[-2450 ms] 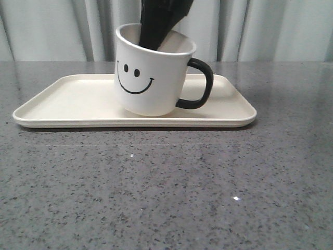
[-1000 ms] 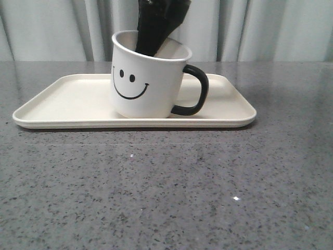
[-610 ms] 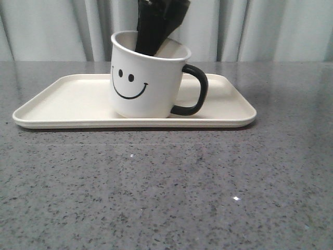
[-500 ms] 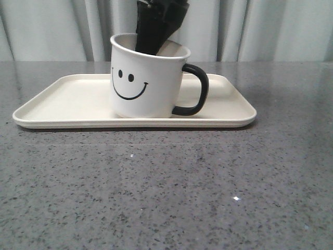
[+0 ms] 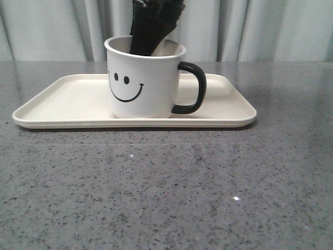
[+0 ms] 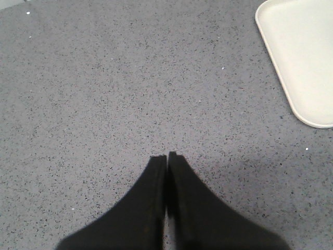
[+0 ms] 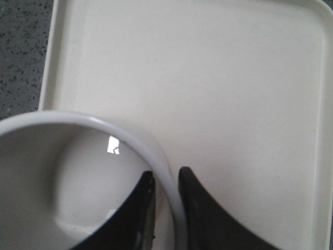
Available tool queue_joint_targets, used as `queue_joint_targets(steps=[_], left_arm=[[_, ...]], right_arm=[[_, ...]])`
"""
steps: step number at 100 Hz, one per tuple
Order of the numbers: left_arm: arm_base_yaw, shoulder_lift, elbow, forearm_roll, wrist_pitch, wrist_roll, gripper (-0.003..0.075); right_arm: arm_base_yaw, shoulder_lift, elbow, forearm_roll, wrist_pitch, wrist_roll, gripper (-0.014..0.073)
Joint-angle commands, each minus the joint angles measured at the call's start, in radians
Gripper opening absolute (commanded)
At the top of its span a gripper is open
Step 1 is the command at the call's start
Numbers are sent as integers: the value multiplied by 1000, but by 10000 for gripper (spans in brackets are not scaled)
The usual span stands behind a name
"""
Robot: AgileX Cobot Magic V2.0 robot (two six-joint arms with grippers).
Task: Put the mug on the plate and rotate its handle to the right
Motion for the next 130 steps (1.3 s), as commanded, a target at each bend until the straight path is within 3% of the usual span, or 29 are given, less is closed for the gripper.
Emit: queue_joint_targets(steps=[1,130], left_arm=[[4,0,-23,9,-53,-10,-20],[4,0,-23,9,-53,-10,-20]], right_arm=[[0,-57,-21,46,95,-6,144],[0,-86,-61,123,97,-5,144]])
